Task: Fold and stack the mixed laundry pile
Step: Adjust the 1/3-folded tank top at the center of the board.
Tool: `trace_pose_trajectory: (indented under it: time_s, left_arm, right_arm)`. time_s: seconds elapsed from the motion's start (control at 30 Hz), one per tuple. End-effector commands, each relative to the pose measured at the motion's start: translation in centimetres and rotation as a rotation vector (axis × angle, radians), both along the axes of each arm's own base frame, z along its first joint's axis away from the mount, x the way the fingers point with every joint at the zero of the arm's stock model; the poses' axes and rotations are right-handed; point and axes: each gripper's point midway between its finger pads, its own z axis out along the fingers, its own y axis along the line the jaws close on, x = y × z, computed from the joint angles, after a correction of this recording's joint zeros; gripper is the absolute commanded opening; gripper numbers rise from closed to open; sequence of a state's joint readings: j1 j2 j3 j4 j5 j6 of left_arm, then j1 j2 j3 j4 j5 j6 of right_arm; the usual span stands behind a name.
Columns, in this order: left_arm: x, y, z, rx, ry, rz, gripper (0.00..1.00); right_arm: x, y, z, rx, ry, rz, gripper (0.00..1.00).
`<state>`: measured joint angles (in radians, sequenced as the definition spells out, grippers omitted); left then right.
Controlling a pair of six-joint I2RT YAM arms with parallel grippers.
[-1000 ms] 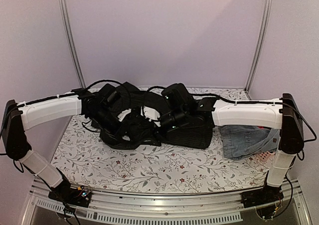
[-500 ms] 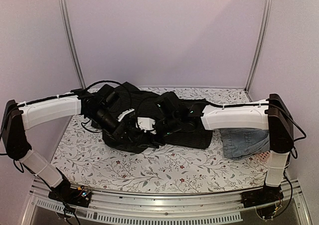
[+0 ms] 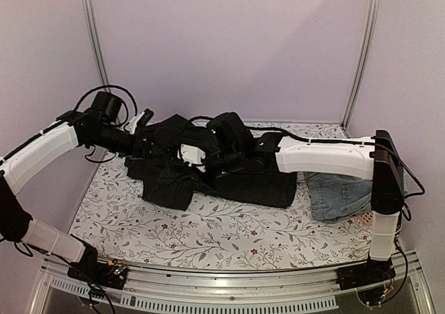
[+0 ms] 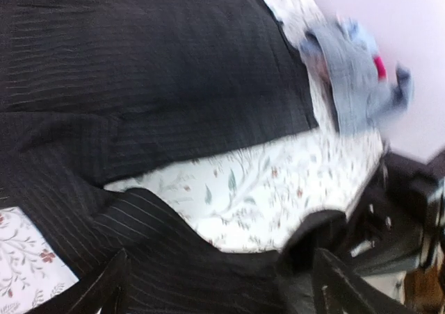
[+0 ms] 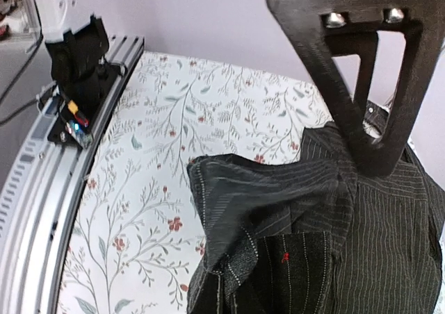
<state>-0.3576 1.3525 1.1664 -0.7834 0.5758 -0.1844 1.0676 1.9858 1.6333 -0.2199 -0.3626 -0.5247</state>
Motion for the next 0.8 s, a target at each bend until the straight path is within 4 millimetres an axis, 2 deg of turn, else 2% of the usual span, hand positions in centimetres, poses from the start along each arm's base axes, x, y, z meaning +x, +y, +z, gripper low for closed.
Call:
trace_pose_trajectory:
  time_s: [0.0,0.13,0.23,0.3,0.33,0.37,0.47,0.63,0.77]
  left_arm:
    - [4.8,5.3,4.1,-0.002,-0.154,0.315,0.97]
    - [6.1,9.4,5.1,0.002,-0.215,0.526,1.00]
    - [6.3,12.1,5.9,0.016,-0.252,0.665,1.00]
    - [6.3,13.4,5.6,0.047,-0.258,0.729,1.00]
    - [6.2,13.7,5.3,0.063,-0.257,0.739,1.00]
    - [6.3,14.0,5.0,0.078,-0.253,0.746,1.00]
    - [6.2,14.3,3.9,0.103,-0.244,0.747,1.00]
    - [5.9,13.5,0.7,0.118,-0.173,0.697,1.00]
    - [5.3,13.8,-2.2,0.123,-0.114,0.726,1.00]
  right_arm:
    - [2.1,0.9,6.4,0.170,0.169,-0.083,0.00]
    - [7.0,-0.7,9.2,0.244,0.242,-0.228,0.00]
    - [11.7,-3.0,10.6,0.281,0.232,-0.373,0.00]
    - [15.0,-4.9,11.5,0.309,0.248,-0.471,0.00]
    - [16.4,-5.7,11.7,0.319,0.276,-0.507,0.00]
    - [18.1,-6.7,11.0,0.318,0.301,-0.542,0.00]
    - [20.5,-8.0,10.1,0.323,0.305,-0.603,0.00]
    - [24.3,-9.3,11.0,0.325,0.145,-0.627,0.00]
    - [27.7,-10.1,12.0,0.351,0.032,-0.655,0.00]
